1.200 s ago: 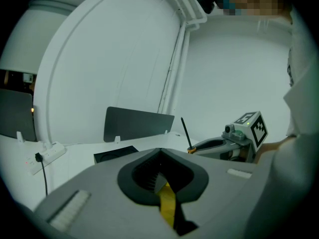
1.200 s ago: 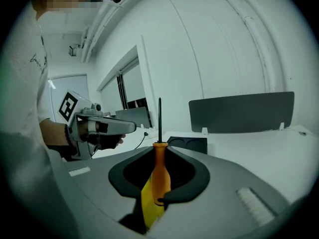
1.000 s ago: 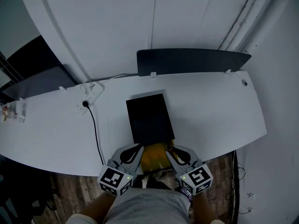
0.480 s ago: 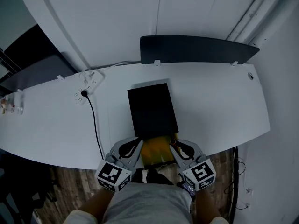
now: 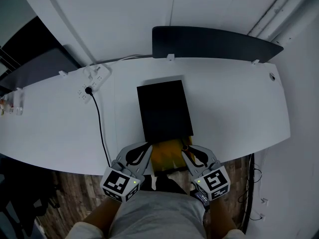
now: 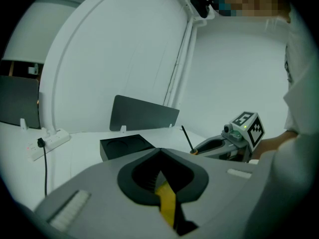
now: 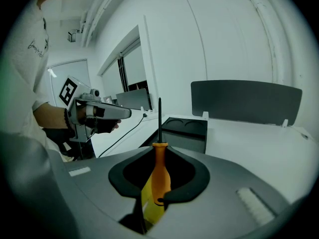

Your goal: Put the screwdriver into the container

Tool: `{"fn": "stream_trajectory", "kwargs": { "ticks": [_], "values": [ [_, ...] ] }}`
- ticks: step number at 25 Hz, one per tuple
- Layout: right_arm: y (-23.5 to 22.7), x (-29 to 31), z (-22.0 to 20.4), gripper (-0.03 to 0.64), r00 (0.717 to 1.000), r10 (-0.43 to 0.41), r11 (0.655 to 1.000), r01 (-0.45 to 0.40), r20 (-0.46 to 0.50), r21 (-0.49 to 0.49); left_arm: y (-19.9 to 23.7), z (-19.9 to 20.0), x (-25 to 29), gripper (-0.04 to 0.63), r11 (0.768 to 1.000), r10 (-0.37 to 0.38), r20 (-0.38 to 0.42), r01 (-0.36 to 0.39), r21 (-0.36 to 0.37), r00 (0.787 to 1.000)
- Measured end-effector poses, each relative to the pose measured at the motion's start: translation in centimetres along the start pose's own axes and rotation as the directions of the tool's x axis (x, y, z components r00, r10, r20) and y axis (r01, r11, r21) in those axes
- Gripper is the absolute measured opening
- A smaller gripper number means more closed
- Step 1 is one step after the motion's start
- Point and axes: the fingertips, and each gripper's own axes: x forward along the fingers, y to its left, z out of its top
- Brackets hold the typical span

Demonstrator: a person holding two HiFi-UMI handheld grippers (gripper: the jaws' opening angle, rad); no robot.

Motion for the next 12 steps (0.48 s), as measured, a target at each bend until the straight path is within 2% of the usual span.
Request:
{"fn": "stream_trajectory", "kwargs": {
  "ticks": [12],
  "values": [
    [0.8, 1.2, -2.2, 0.086, 0.998, 0.029, 0.999, -0.031, -0.064, -0.031, 0.0, -1.5, 0.2, 0.000, 1.000, -0.009, -0.033, 0.008, -0.013, 0.999]
  ]
}}
